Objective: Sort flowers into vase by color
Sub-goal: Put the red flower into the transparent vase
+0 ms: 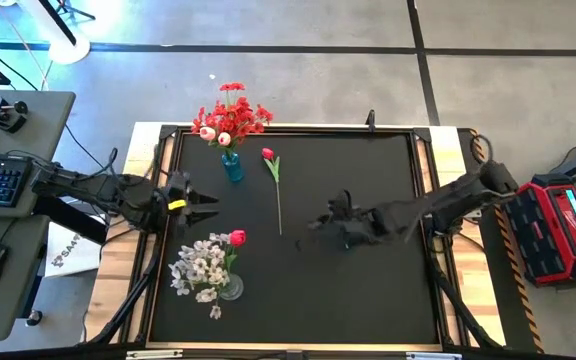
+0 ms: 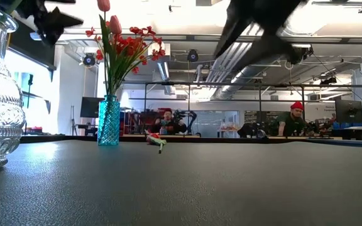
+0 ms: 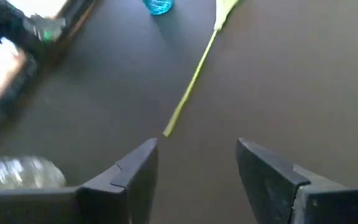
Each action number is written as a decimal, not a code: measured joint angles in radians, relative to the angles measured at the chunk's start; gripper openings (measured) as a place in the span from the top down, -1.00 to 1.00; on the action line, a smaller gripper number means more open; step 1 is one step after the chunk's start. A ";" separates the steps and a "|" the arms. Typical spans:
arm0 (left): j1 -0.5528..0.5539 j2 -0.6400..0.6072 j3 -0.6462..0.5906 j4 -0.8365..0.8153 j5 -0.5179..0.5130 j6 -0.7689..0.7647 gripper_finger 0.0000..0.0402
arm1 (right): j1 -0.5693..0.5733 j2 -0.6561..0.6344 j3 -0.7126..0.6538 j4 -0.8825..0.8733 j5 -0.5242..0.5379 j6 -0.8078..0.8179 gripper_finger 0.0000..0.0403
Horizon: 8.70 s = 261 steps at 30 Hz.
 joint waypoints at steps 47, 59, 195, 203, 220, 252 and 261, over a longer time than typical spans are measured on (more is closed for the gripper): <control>0.000 0.032 -0.001 -0.483 -0.066 -0.304 0.09 | -0.512 0.775 0.695 -0.185 -0.397 -0.443 0.94; 0.000 0.032 -0.001 -0.482 -0.006 -0.349 0.09 | -0.429 0.776 0.909 -0.690 -0.402 -0.396 0.99; -0.069 0.361 0.267 0.030 0.597 0.321 1.00 | -0.236 0.351 1.089 -0.668 -0.194 -0.542 0.22; -0.064 0.296 0.267 -0.065 0.553 0.325 1.00 | -0.237 0.352 1.089 -0.668 -0.186 -0.551 0.22; -0.064 0.115 0.303 -0.123 0.549 0.352 1.00 | -0.237 0.352 1.089 -0.659 -0.205 -0.539 0.22; -0.066 0.215 0.302 -0.166 0.555 0.428 0.99 | -0.238 0.352 1.089 -0.542 -0.214 -0.508 0.22; -0.093 0.309 0.301 -0.179 0.632 0.413 0.99 | -0.255 0.352 1.089 -0.499 -0.233 -0.509 0.22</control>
